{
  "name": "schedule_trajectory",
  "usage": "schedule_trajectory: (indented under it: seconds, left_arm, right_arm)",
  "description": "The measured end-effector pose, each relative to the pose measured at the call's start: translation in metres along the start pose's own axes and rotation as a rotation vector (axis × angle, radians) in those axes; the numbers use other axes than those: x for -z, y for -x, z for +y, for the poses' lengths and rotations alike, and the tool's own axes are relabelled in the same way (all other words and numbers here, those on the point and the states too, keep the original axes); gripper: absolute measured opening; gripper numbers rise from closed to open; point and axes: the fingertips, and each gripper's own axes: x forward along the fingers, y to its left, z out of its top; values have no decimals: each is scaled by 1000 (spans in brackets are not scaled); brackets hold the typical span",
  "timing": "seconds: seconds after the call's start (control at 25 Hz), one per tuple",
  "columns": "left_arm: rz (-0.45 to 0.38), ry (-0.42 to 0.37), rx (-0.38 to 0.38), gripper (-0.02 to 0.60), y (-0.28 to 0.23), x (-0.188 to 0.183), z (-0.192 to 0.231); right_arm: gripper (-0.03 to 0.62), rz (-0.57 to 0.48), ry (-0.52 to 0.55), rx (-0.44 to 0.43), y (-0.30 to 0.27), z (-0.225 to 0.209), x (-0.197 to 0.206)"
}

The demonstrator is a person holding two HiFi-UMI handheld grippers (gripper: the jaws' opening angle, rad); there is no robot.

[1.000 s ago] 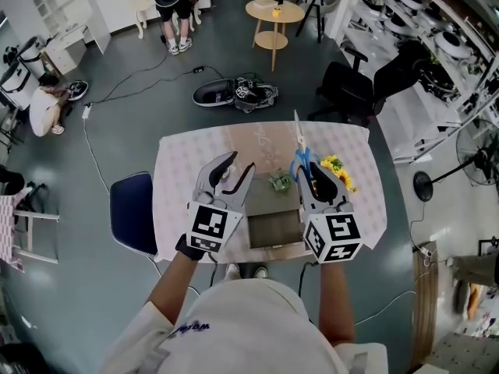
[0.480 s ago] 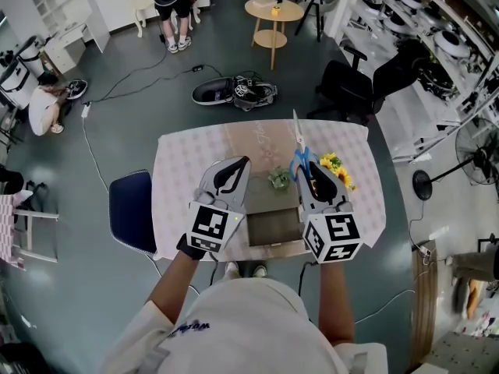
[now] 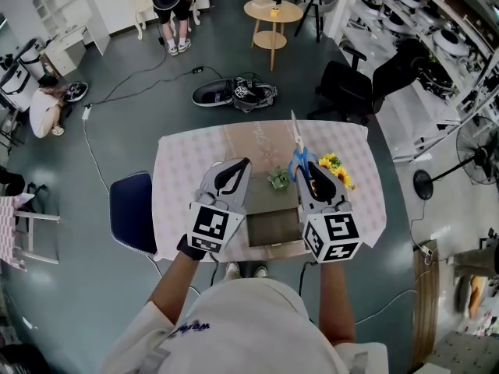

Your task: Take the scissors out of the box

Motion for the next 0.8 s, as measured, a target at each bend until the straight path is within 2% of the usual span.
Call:
schedule_trajectory:
  seconds: [0.8]
  left_arm:
    - [23,-1,23,3,-1,7,-9]
  right_arm:
    - [87,12,-2,-5,4,-2,7]
